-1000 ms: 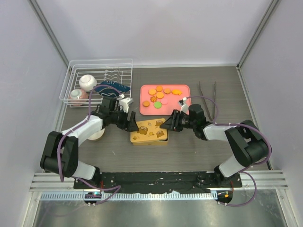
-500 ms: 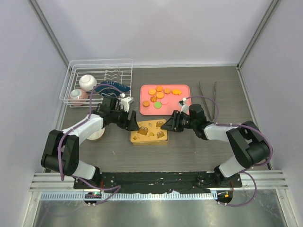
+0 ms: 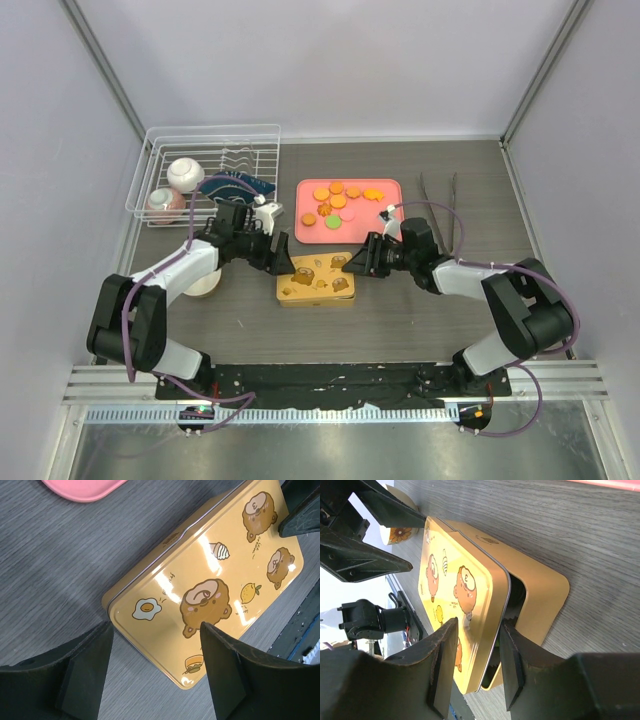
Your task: Pack the cookies
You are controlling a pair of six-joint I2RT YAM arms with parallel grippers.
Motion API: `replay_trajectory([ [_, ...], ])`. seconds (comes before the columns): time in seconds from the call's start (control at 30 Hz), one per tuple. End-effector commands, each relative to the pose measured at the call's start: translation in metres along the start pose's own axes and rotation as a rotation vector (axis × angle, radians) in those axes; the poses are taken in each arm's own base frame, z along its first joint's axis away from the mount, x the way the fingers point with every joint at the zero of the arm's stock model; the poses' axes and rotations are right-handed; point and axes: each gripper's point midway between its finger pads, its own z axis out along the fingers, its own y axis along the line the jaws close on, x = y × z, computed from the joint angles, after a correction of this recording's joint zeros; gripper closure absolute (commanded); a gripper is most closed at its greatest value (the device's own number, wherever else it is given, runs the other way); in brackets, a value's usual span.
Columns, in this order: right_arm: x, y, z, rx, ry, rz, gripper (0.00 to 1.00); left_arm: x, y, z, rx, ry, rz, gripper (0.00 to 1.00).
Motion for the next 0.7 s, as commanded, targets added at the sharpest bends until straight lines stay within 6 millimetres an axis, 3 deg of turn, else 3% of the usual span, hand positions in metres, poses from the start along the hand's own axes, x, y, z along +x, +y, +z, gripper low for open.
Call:
replay_trajectory([
  [0.0, -0.0229, 0.0154, -0.0041, -0.018, -0.060, -0.085, 0.56, -0.0205, -0.0065, -0.0025, 0.016, -0.042, 0.048, 0.26],
  [0.67, -0.0277, 0.0066, -0.0076, 0.049, -0.065, -0.124, 0.56, -0.0238, -0.0071, -0.0053, 0.011, -0.048, 0.049, 0.26],
])
